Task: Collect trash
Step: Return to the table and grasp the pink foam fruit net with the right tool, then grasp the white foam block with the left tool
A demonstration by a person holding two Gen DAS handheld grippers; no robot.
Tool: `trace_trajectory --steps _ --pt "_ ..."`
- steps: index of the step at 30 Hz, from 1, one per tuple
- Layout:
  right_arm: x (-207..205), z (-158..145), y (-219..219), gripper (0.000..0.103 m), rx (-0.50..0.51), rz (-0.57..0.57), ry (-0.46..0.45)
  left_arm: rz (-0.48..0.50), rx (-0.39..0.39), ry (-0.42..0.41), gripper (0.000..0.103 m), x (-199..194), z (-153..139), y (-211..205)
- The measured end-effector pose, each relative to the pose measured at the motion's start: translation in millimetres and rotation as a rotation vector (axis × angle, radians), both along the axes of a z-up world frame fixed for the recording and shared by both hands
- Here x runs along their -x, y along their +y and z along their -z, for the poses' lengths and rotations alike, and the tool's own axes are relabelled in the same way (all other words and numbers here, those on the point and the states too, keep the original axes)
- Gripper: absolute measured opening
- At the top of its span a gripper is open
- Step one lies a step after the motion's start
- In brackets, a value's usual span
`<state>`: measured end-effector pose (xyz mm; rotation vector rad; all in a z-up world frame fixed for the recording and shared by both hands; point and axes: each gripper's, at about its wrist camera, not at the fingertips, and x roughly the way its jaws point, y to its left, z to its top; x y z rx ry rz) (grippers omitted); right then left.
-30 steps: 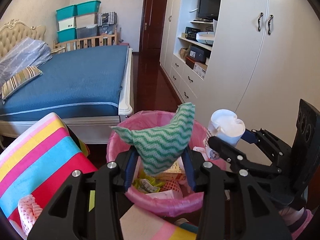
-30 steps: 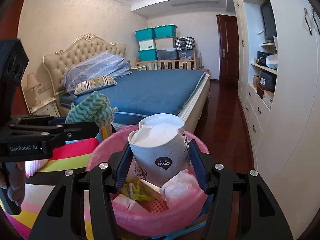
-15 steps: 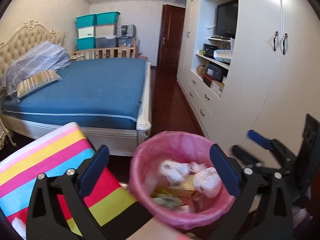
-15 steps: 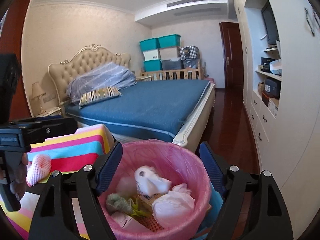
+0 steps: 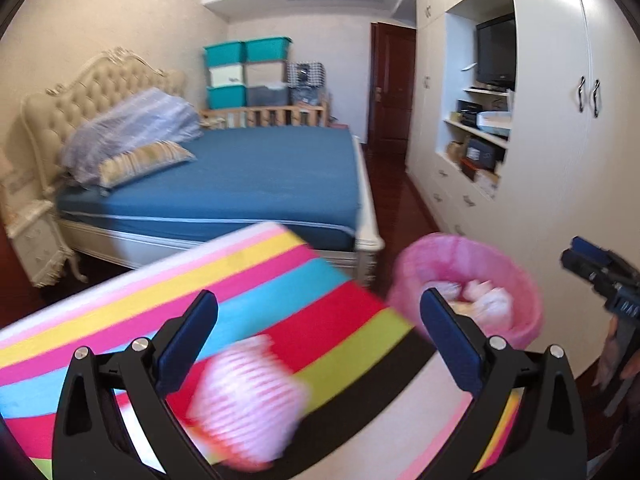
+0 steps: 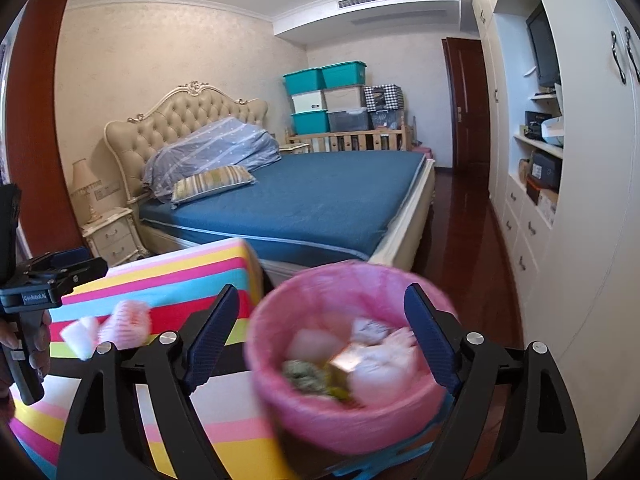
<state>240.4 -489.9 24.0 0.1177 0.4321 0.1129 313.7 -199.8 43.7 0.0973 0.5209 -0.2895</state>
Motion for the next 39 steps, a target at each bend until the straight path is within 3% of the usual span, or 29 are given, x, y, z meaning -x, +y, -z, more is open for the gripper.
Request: trace_trajectory --steps 4,9,14,20,28,35,38,39 --pt "8.1 5.3 35.9 0.081 -0.023 -0.014 0.004 -0.104 -0.079 -0.050 0.098 31.4 -0.1 54.9" --pt "7.7 22.3 80.5 0.081 -0.092 -0.033 0.058 -0.212 -0.032 -0.010 0.098 55.0 13.8 119.5" --pt "4.5 42.5 134.2 0.081 -0.109 -0.057 0.132 -0.271 -0.084 0.001 0.098 65.6 38.6 156.0" --pt "-10.3 60.0 192.9 0.081 -0.088 -0.086 0.210 -0.339 -0.033 0.015 0.098 70.2 62.1 195.9" --pt "-42.0 66.1 245.2 0.081 -0.088 -0.096 0.269 -0.349 -0.035 0.029 0.098 69.7 75.4 198.5" --pt "-64.9 87.2 267.7 0.081 -0.108 -0.088 0.386 -0.359 -0.040 0.032 0.098 71.7 78.3 189.1" --pt "-65.9 95.4 272.6 0.071 -0.121 -0.109 0.419 -0.349 -0.046 0.033 0.098 72.6 78.6 188.0" --pt "-63.8 93.9 274.4 0.062 -0.126 -0.132 0.410 -0.345 -0.049 0.032 0.098 72.8 78.8 186.6"
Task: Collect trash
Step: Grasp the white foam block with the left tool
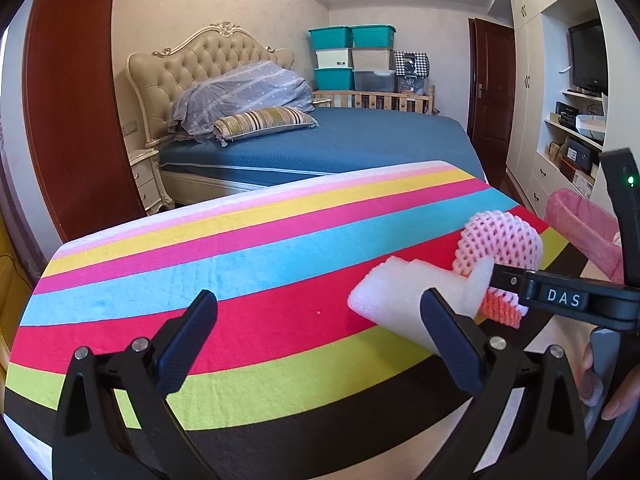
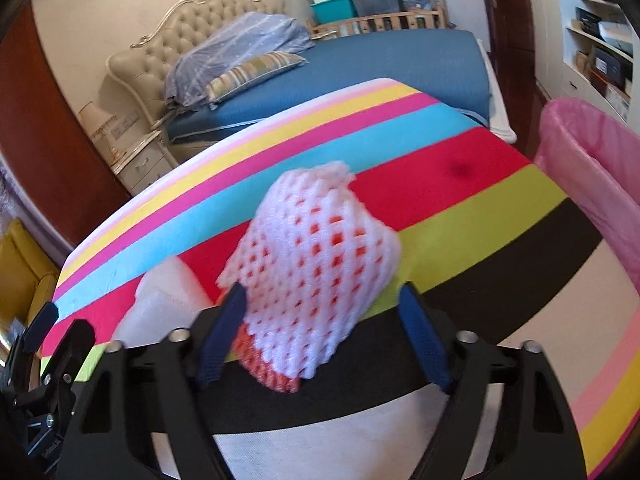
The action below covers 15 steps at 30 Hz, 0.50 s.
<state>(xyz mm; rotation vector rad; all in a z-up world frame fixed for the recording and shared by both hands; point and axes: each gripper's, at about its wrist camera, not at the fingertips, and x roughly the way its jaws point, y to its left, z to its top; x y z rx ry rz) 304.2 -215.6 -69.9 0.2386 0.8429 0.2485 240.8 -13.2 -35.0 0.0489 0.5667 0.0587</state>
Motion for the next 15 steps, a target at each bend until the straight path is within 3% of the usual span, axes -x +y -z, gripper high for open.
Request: trace_trajectory --steps 4,8,12,15 --pt "9.5 -3.2 -4.0 0.032 -0.041 -0.024 -0.027 0.018 0.026 0.012 0.098 -2.4 1.7 -0.6" --pt "29.1 -13.2 -19.3 0.028 -0.029 0.000 -0.096 0.040 0.100 0.030 0.098 -4.2 3.8 4.1" --pt "54.6 -25.3 -39.5 0.027 0.058 0.044 -0.179 0.080 0.170 0.051 0.098 -5.2 7.0 2.1" --pt "70.3 -27.4 -55.4 0.027 0.126 0.075 -0.207 0.129 0.181 0.050 0.098 -4.0 7.4 -6.4"
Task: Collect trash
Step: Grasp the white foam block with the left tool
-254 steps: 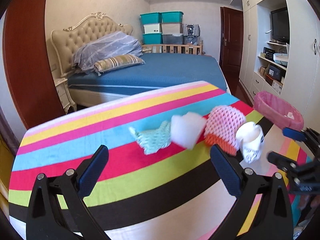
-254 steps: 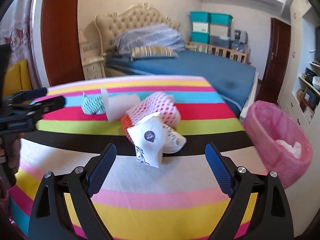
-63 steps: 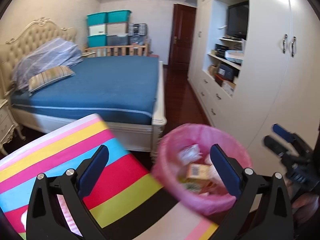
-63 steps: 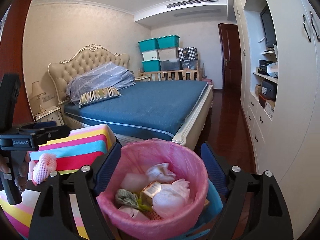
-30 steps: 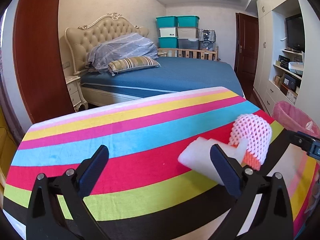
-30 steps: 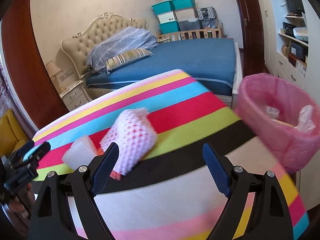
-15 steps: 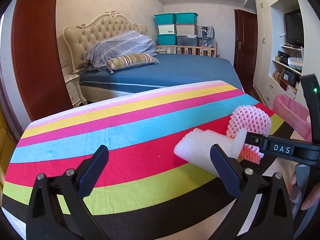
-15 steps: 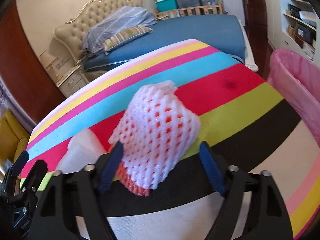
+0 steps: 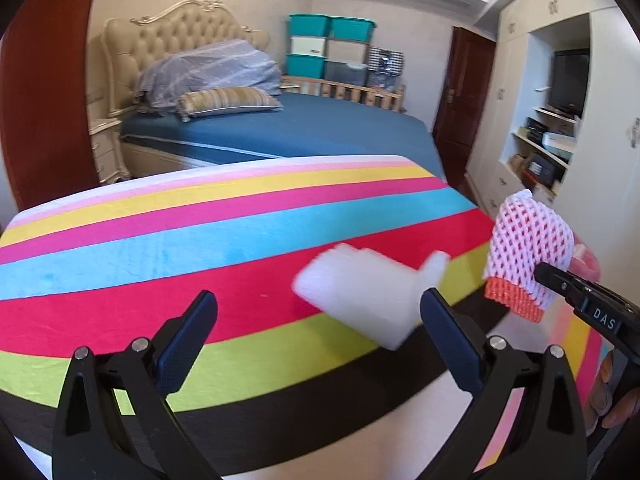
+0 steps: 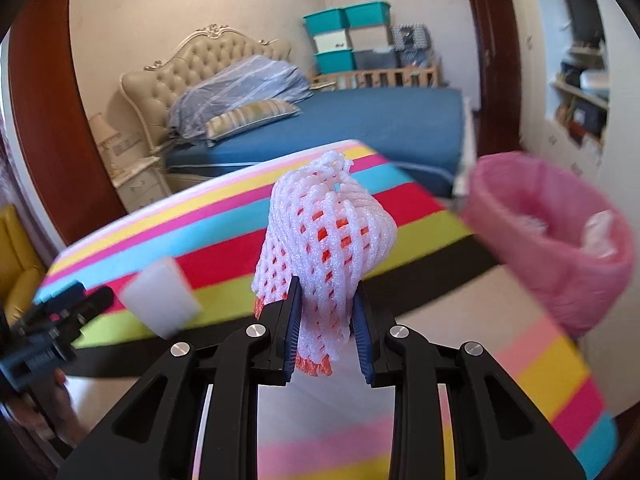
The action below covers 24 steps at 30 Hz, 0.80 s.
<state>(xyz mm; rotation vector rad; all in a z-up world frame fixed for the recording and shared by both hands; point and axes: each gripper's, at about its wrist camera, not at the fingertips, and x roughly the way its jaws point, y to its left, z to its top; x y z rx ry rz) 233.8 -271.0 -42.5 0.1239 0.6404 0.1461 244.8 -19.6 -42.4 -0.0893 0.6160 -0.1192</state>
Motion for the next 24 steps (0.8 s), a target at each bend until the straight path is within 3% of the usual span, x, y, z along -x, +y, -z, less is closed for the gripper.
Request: trace_trajectory --steps 5,9,20,24 --pt "19.6 3.7 -32.6 0.027 0.019 0.076 -0.015 0.071 0.032 0.013 0.098 0.1 3.2 -13.1" --pt "29.7 3.4 -46.7 0.027 0.032 0.113 -0.037 0.064 0.040 0.031 0.098 -0.9 5.8 -18.9" --pt "31.8 3.9 -53.3 0.027 0.000 0.103 -0.061 -0.082 -0.060 0.154 0.098 -35.2 13.7 -61.4" --pt "32.8 3.9 -55.7 0.027 -0.018 0.096 -0.066 -0.146 -0.063 0.208 0.098 -58.0 20.6 -69.2"
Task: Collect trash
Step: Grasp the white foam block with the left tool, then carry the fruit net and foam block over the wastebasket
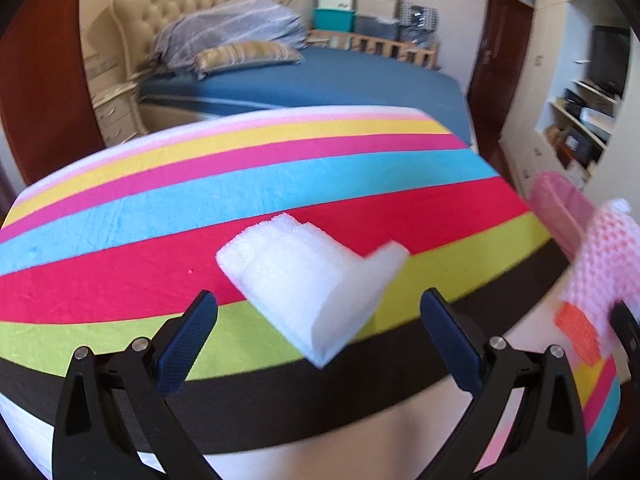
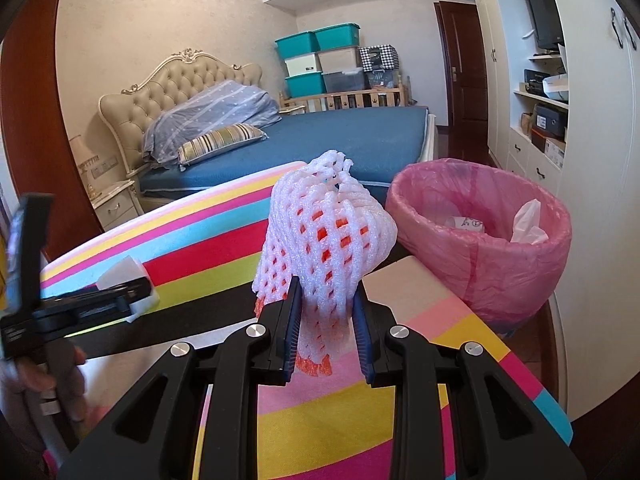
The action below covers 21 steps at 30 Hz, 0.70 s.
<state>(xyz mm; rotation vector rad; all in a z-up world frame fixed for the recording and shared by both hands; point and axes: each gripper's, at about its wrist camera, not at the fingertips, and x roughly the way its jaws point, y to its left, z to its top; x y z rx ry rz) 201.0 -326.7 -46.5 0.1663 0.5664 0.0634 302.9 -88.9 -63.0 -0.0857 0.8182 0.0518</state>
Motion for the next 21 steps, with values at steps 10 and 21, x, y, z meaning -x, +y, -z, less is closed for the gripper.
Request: trace_trajectory --steps 10,21 --pt "-2.3 2.8 -7.6 0.027 -0.041 -0.011 0.011 0.066 0.015 -0.008 0.088 -20.2 3.9 2.5" --pt "-0.9 2.6 -13.6 0.028 -0.056 0.009 0.006 0.477 -0.034 -0.136 0.074 22.8 -16.4 -54.8"
